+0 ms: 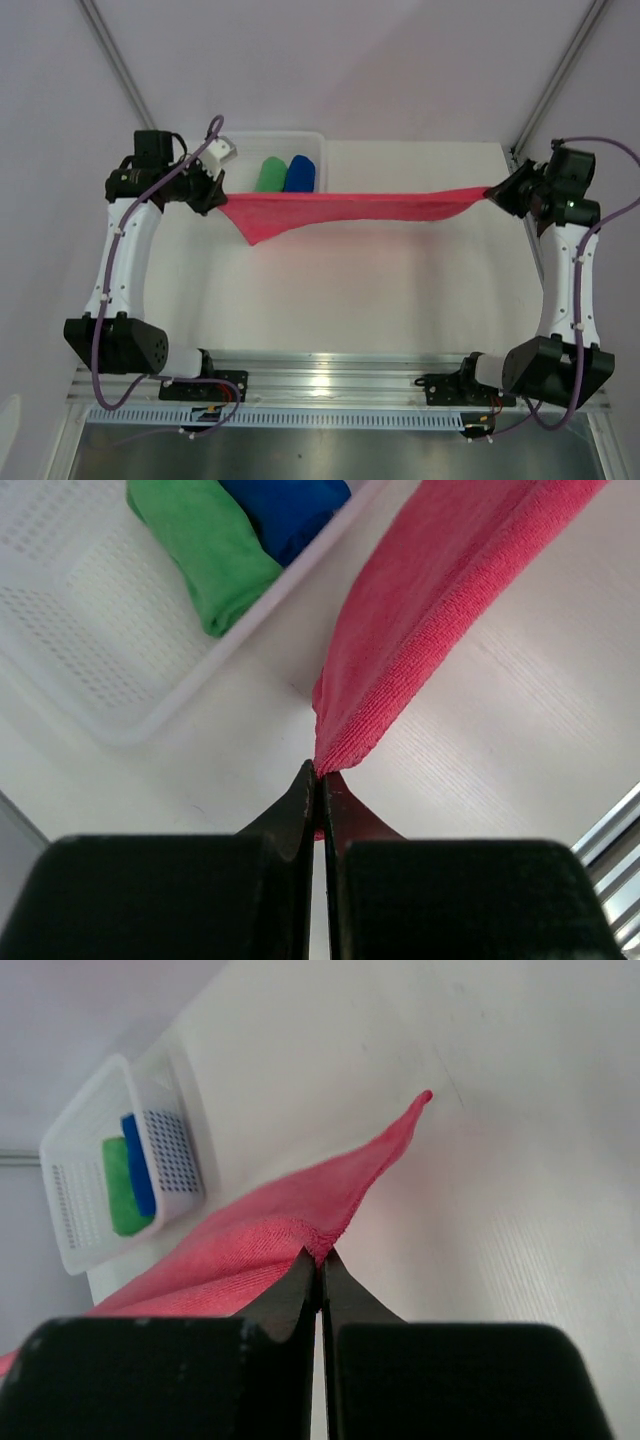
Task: Roll the towels
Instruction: Flatten the towel
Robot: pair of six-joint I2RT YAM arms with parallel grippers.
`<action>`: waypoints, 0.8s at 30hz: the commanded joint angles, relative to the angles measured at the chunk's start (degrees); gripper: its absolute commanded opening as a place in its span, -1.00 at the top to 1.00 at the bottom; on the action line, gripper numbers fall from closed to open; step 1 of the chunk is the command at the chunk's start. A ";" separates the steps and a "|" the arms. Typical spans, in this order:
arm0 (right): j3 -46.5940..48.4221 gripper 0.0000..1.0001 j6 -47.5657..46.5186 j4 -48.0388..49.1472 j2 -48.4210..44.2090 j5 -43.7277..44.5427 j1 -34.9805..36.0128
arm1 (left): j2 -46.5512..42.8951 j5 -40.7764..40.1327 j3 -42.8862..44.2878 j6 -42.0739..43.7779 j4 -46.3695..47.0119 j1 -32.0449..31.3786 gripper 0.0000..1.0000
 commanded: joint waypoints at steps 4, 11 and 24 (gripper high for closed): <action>-21.91 1.00 0.92 2.94 -10.80 1.65 -0.64 | -8.49 -0.35 -19.02 7.19 3.68 0.90 0.99; -33.10 1.00 2.41 -7.96 -22.94 1.12 -1.96 | -13.24 2.20 -28.34 12.72 -10.38 1.07 0.99; -36.99 1.00 3.04 -22.99 -29.80 7.71 -2.05 | -12.81 -1.75 -46.46 20.90 -17.33 1.07 0.96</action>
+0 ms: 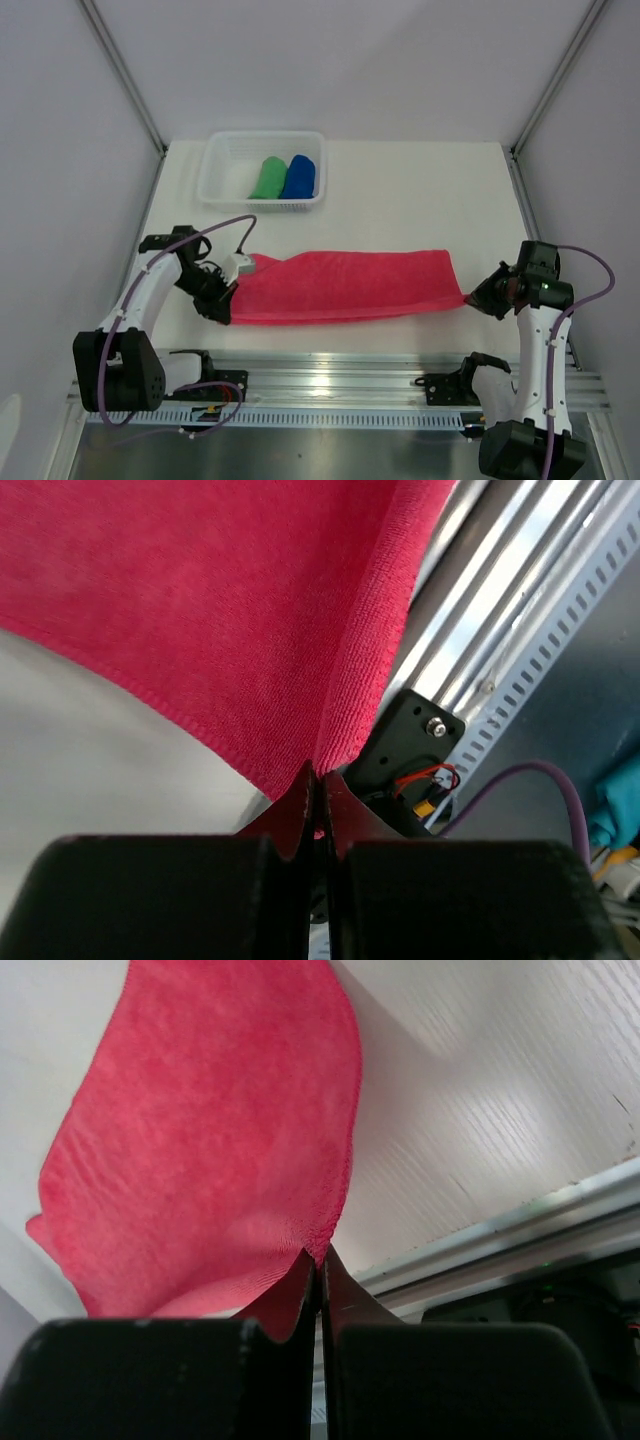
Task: Roll the towels
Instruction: Flatten the towel
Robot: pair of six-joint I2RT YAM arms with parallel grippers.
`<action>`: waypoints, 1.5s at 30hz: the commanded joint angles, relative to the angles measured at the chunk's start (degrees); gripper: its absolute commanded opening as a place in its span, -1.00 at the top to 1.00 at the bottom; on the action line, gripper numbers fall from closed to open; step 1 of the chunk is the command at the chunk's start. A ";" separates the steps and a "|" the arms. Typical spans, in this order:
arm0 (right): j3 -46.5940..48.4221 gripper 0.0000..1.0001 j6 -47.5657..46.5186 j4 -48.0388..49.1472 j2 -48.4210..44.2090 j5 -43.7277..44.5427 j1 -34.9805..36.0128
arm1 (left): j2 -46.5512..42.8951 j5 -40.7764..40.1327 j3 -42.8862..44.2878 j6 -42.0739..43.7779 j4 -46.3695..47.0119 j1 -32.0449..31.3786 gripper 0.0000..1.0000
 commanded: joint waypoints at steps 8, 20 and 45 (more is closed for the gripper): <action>3.55 1.00 -0.22 -7.91 -0.82 5.01 -0.56 | 1.06 -6.28 -3.88 6.37 -3.17 0.59 0.98; 1.71 1.00 0.92 -8.71 0.84 7.83 0.76 | 6.77 -6.90 -1.24 1.02 7.01 -1.25 0.87; 9.88 0.08 -1.02 -10.76 8.13 13.19 7.35 | 7.91 -7.43 0.24 8.74 -5.53 -8.64 -0.33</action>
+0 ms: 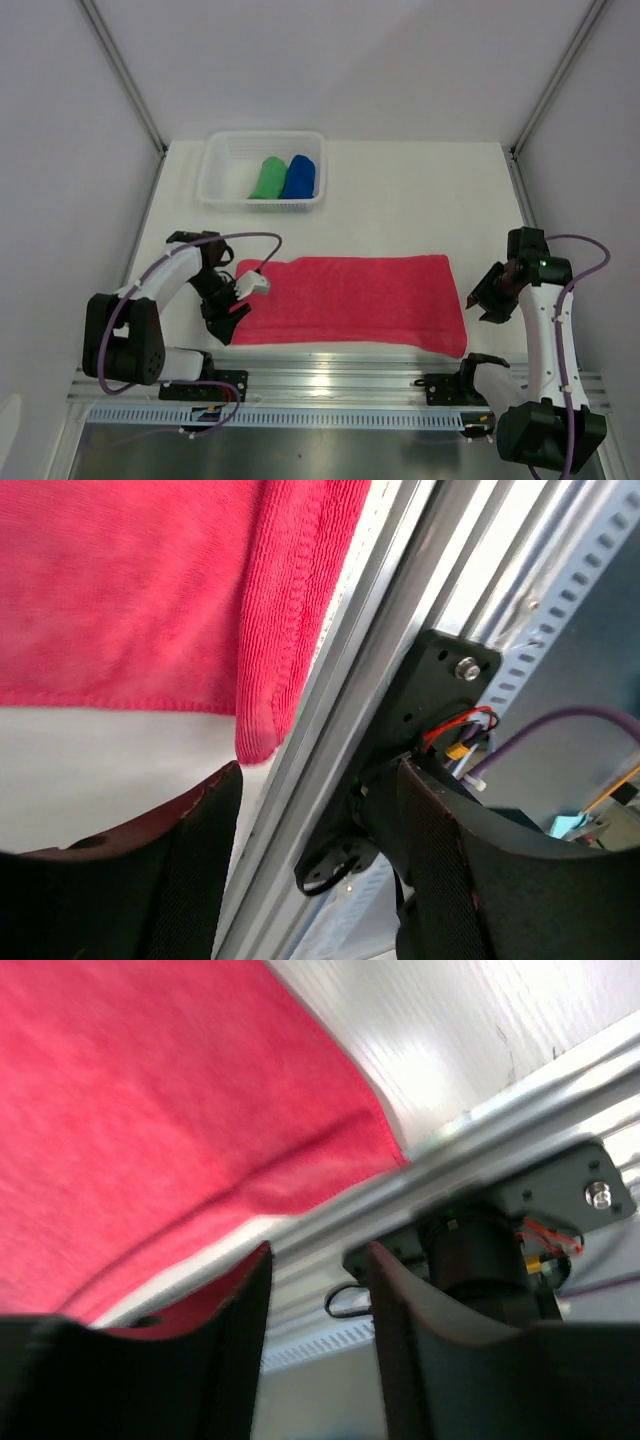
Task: Roll the towels
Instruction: Flatten the towel
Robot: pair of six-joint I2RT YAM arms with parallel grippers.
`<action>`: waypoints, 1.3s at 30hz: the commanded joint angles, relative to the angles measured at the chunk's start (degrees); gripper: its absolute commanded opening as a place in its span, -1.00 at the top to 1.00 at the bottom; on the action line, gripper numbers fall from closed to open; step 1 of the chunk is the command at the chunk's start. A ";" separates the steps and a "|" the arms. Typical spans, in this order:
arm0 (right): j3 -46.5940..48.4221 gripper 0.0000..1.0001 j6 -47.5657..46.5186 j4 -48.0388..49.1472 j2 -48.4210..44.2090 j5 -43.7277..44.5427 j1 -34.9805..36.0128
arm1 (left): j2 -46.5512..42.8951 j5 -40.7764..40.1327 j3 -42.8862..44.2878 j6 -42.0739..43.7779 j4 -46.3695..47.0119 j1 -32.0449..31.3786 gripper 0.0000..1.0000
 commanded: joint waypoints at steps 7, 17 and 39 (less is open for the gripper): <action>0.43 0.77 -5.03 33.41 17.43 -1.09 3.52 | 11.87 -4.33 28.85 -19.70 10.42 8.96 0.06; 4.29 0.16 -13.82 49.90 38.03 -1.80 4.48 | 21.29 -14.27 23.93 -24.11 28.09 2.72 -0.27; 5.08 0.66 -14.89 53.77 46.75 -9.18 5.28 | 31.05 -8.92 29.03 -24.03 22.12 -1.94 0.99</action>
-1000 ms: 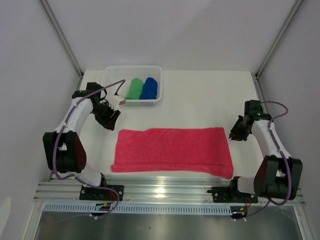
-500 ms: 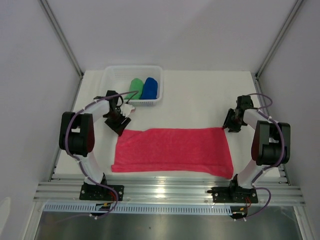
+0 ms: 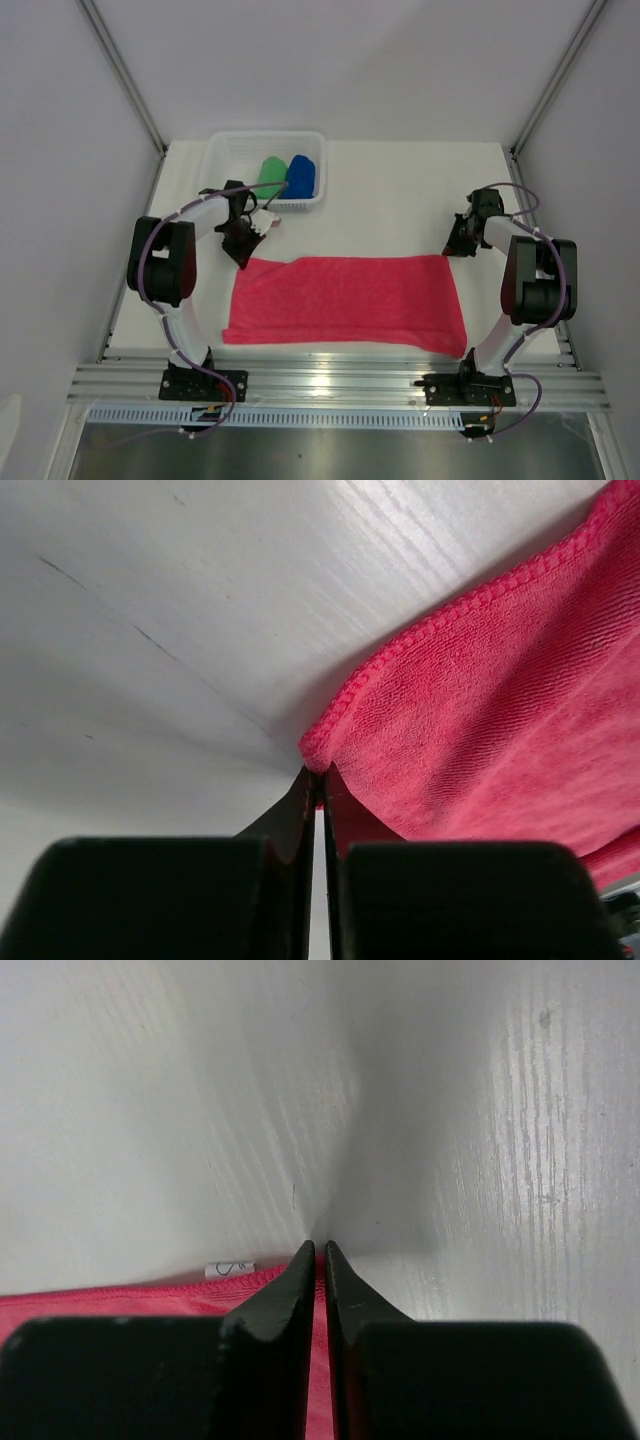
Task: Roll the towels
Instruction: Flatten the towel
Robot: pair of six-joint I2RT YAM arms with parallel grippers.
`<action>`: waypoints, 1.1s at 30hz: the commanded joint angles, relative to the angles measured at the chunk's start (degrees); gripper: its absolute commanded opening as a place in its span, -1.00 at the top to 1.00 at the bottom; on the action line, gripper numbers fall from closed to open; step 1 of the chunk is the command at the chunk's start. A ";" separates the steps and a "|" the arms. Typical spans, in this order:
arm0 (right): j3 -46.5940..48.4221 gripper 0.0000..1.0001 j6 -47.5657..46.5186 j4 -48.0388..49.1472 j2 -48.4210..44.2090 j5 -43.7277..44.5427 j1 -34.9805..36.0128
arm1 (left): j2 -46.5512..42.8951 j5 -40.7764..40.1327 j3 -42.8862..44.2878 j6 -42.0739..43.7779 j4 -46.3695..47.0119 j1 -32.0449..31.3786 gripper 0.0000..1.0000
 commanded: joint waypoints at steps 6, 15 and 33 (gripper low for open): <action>0.32 1.00 1.82 -0.74 0.11 -1.60 -1.09 | -1.67 -0.04 1.01 -4.22 1.93 1.63 0.99; 4.37 0.56 -0.90 -2.49 -1.56 -0.55 -1.45 | -1.24 -0.92 4.09 -7.91 2.56 3.13 0.99; -3.11 0.50 -0.91 -7.42 -0.78 7.62 4.01 | -0.98 -1.45 1.45 -8.88 4.05 3.13 0.99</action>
